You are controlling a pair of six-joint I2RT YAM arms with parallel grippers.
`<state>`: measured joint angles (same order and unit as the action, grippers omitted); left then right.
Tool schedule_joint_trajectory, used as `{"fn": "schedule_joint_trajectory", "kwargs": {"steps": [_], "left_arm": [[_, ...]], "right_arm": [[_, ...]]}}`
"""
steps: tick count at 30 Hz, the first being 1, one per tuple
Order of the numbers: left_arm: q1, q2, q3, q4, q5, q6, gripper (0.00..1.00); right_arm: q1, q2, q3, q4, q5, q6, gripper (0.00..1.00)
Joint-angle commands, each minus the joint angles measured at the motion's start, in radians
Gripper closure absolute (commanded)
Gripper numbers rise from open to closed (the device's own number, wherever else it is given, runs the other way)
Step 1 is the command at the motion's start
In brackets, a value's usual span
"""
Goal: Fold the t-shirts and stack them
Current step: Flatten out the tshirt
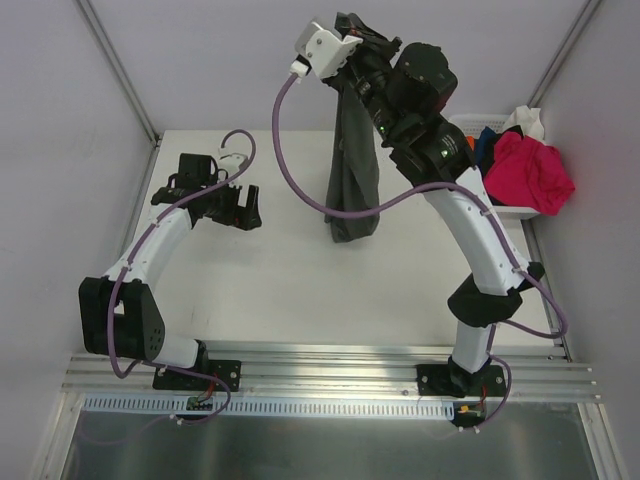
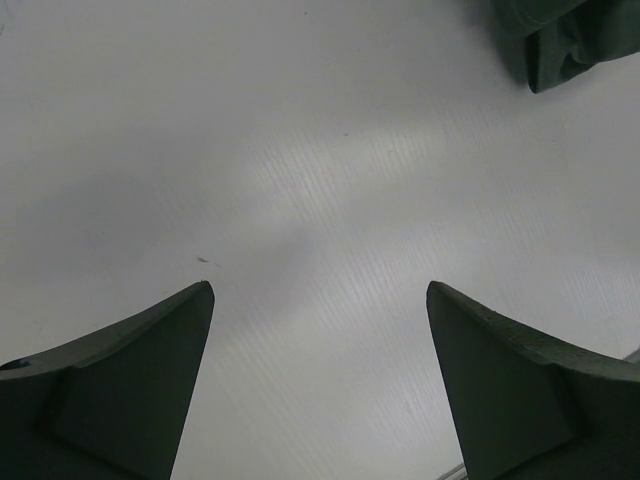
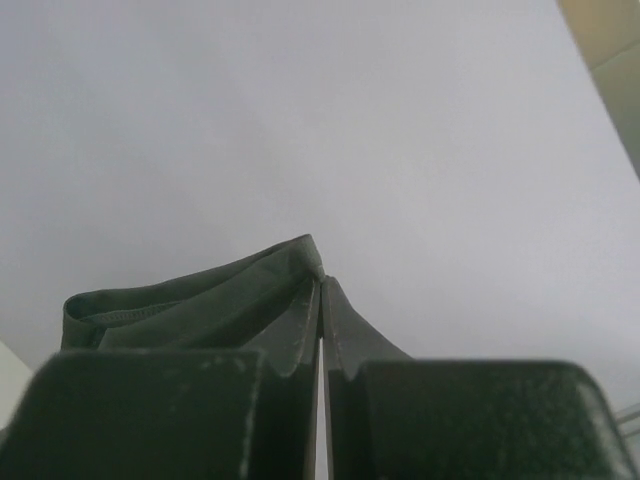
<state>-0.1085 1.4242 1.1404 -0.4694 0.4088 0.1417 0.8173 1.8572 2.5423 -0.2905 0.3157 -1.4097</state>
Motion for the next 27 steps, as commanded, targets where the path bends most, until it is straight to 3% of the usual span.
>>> {"fn": "schedule_joint_trajectory", "kwargs": {"steps": [1, 6, 9, 15, 16, 19, 22, 24, 27], "left_arm": [[0.003, -0.034, -0.007, 0.017, -0.021, -0.005, 0.11], [0.003, -0.031, -0.008, 0.018, -0.045, -0.011, 0.11], [0.003, -0.024, -0.001, 0.020, -0.047, -0.016, 0.11], [0.004, -0.010, 0.012, 0.020, -0.057, -0.021, 0.11], [0.004, -0.010, 0.012, 0.021, -0.061, -0.019, 0.11], [0.004, -0.013, 0.010, 0.020, -0.068, -0.016, 0.11], [0.004, -0.024, 0.009, 0.020, -0.071, -0.008, 0.11], [0.004, -0.025, 0.013, 0.014, -0.067, -0.005, 0.11], [0.003, -0.024, 0.024, -0.005, -0.007, 0.007, 0.12]], "right_arm": [[0.063, -0.078, 0.079, 0.189, -0.081, -0.037, 1.00], [0.120, -0.101, 0.092, 0.261, -0.110, -0.080, 1.00], [0.024, -0.113, 0.035, 0.216, -0.061, -0.027, 1.00], [-0.251, -0.147, -0.290, -0.155, -0.035, 0.236, 1.00], [-0.279, -0.129, -0.350, -0.303, -0.041, 0.265, 1.00], [-0.383, -0.005, -0.381, -0.589, -0.079, 0.457, 1.00], [-0.417, 0.144, -0.355, -0.888, -0.150, 0.546, 1.00], [-0.399, 0.102, -0.508, -0.882, -0.217, 0.552, 1.00], [-0.362, 0.102, -0.548, -0.912, -0.217, 0.515, 1.00]]}}
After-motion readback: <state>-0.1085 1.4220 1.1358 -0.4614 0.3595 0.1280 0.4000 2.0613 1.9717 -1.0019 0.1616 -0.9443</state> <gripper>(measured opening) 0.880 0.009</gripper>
